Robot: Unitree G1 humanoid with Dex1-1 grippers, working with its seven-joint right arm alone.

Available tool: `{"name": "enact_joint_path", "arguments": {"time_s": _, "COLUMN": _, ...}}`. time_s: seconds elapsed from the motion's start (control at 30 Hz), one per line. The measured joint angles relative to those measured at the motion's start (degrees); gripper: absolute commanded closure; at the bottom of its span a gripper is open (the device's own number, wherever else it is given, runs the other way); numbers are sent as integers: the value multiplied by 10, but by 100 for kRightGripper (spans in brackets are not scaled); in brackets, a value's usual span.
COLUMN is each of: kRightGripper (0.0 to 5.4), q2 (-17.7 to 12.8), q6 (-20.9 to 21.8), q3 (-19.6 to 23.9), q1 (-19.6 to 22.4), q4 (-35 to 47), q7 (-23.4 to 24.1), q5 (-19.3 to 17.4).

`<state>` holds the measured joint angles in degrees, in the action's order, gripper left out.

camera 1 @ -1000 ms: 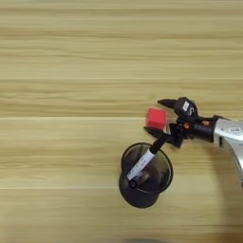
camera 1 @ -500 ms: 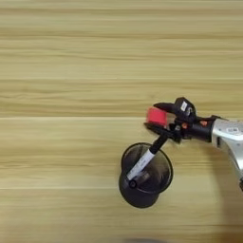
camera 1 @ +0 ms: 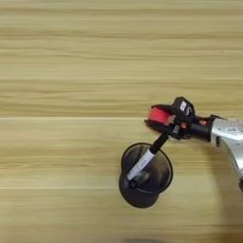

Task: Move the objects on the table

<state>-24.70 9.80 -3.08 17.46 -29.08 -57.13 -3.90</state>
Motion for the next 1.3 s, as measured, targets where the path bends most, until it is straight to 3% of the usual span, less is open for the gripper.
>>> {"name": "enact_joint_path", "arguments": {"time_s": 0.43, "kRightGripper": 311, "q2": 4, "q6": -4, "q3": 1, "q1": 0, "q4": 22, "q7": -5, "q5": -2}}
{"name": "enact_joint_path", "arguments": {"time_s": 0.63, "kRightGripper": 311, "q2": 20, "q6": -42, "q3": -3, "q1": -1, "q4": 138, "q7": -8, "q5": -33}}
{"name": "enact_joint_path", "arguments": {"time_s": 0.77, "kRightGripper": 311, "q2": 54, "q6": -80, "q3": -47, "q1": -13, "q4": 209, "q7": -10, "q5": -44}}
{"name": "enact_joint_path", "arguments": {"time_s": 0.97, "kRightGripper": 311, "q2": 92, "q6": -79, "q3": -121, "q1": -24, "q4": 152, "q7": -20, "q5": -19}}
{"name": "enact_joint_path", "arguments": {"time_s": 1.3, "kRightGripper": 312, "q2": 100, "q6": -49, "q3": -133, "q1": -21, "q4": 104, "q7": -20, "q5": -2}}
